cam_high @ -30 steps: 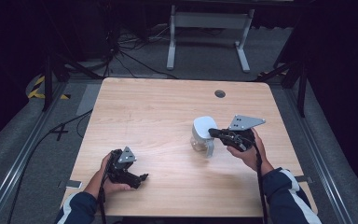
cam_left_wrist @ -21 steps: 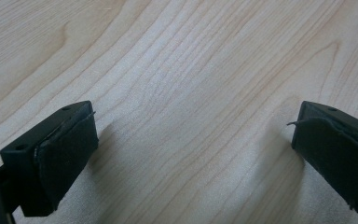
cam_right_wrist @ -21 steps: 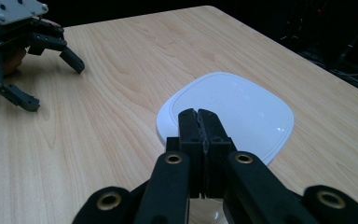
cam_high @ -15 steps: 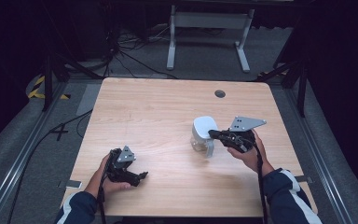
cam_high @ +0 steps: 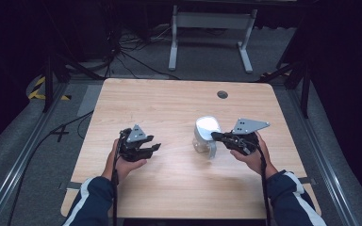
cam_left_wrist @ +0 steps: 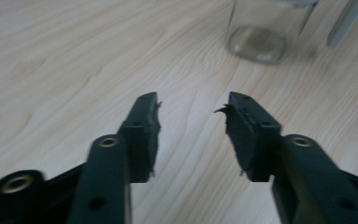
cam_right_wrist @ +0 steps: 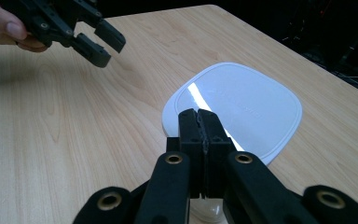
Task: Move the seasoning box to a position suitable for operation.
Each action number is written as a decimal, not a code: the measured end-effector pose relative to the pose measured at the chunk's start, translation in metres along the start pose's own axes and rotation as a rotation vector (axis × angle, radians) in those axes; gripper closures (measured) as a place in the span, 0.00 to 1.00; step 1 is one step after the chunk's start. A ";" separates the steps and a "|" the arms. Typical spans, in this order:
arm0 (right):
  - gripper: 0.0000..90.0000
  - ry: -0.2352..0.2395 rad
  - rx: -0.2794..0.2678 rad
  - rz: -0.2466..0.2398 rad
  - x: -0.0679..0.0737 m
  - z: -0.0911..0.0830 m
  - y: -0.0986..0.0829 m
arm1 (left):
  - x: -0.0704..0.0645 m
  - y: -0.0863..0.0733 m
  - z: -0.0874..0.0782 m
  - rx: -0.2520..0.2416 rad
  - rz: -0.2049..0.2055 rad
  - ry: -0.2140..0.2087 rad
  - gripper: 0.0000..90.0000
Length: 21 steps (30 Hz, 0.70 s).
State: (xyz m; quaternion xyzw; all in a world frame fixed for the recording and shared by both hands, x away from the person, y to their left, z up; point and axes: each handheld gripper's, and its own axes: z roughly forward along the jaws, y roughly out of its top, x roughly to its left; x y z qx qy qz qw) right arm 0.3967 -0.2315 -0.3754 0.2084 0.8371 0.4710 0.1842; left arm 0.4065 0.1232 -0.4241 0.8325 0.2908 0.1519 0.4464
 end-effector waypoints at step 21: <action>1.00 0.010 0.003 -0.012 0.001 -0.001 0.000 | -0.018 0.074 0.067 -0.050 0.085 -0.032 0.92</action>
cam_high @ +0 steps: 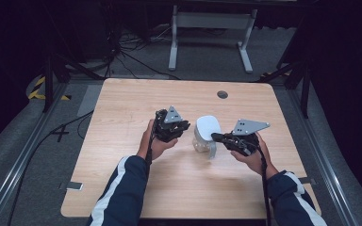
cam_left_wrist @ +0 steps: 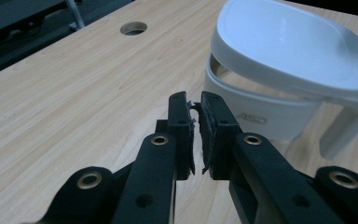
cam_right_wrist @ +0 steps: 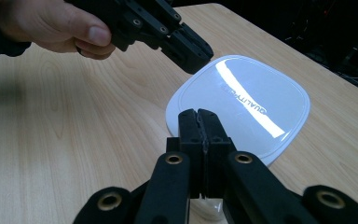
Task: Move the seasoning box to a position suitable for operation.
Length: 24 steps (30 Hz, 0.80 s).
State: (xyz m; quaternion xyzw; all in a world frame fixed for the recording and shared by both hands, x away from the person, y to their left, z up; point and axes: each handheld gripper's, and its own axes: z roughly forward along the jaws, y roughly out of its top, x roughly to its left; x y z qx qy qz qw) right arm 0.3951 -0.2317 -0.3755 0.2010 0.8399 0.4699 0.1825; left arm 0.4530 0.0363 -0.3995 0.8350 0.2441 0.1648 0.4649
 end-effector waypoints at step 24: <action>1.00 0.006 0.015 -0.010 0.001 -0.001 -0.001 | -0.009 0.016 0.014 -0.024 0.031 -0.029 0.97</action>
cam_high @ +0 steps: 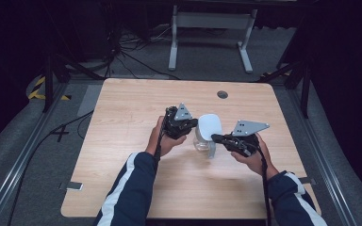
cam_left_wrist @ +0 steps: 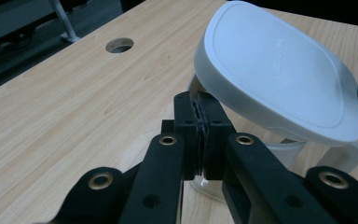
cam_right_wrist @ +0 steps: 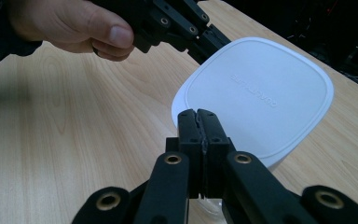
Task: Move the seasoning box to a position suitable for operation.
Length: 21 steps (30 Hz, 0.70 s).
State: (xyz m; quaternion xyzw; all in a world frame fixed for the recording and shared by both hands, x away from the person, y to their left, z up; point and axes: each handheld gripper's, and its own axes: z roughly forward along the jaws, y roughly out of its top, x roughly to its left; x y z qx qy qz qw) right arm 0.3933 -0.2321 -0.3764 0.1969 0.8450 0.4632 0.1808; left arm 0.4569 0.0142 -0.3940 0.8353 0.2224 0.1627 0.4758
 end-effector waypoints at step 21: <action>1.00 -0.008 0.034 -0.017 0.003 -0.001 -0.003 | -0.014 0.012 -0.013 -0.050 0.069 -0.024 0.94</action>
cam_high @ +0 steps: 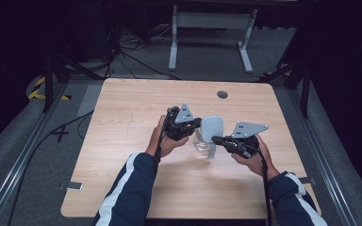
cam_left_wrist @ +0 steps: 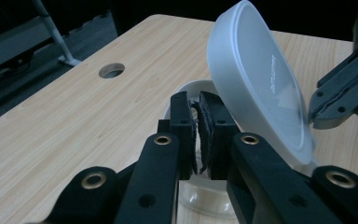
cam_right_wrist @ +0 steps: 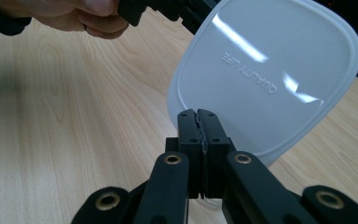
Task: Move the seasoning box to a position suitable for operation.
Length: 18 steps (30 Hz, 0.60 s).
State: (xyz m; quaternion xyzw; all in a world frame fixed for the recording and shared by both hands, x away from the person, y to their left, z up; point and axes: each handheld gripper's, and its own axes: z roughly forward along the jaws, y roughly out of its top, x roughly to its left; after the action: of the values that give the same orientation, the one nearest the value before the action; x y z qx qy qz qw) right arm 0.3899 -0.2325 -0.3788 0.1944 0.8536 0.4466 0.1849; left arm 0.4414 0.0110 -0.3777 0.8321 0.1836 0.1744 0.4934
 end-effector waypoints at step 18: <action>1.00 -0.004 0.011 -0.006 0.003 -0.004 -0.004 | -0.015 0.005 -0.008 0.000 0.044 -0.016 0.94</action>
State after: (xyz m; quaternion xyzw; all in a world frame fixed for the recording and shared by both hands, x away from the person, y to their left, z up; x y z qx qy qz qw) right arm 0.3848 -0.2364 -0.3804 0.1939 0.8562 0.4409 0.1869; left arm 0.4254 0.0081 -0.3714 0.8373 0.1615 0.1786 0.4909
